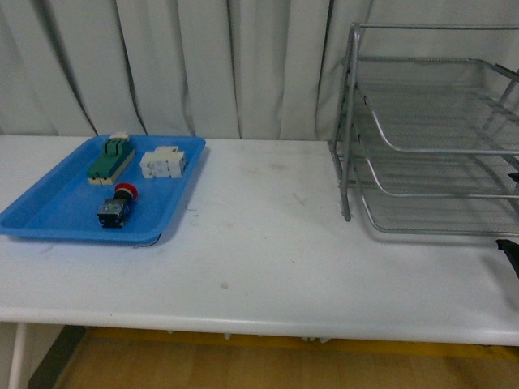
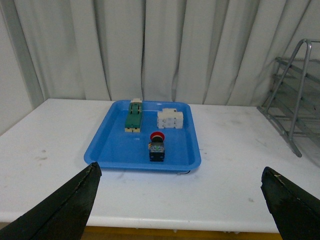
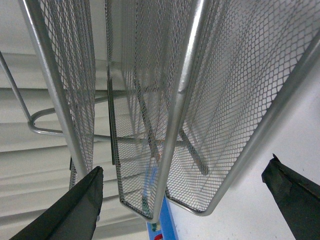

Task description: Place button on rack with both arms

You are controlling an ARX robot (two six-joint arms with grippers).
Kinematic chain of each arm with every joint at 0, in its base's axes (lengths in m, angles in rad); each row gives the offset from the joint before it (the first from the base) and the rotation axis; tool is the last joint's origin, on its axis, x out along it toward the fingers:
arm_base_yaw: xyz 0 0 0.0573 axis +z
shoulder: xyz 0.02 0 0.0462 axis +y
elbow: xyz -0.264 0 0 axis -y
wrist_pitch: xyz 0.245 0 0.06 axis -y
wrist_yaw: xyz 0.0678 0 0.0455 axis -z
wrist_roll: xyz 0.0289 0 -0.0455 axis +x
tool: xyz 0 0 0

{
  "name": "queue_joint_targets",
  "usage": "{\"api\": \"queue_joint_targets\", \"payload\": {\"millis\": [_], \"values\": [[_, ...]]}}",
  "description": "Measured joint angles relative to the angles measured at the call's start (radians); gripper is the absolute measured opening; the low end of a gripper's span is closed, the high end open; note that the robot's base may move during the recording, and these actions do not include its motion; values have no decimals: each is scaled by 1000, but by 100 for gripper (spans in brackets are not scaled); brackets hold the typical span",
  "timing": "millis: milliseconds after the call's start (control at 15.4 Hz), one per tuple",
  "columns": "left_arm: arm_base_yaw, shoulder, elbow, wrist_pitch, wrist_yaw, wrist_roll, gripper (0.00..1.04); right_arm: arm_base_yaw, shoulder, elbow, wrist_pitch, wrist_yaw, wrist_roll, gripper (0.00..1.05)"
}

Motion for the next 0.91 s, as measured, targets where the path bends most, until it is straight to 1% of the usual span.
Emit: {"api": "queue_joint_targets", "payload": {"millis": [259, 843, 908], "values": [[0, 0, 0, 0, 0, 0, 98, 5, 59, 75, 1, 8, -2, 98], [0, 0, 0, 0, 0, 0, 98, 26, 89, 163, -1, 13, -15, 98], [0, 0, 0, 0, 0, 0, 98, 32, 97, 175, -1, 13, -16, 90]]}}
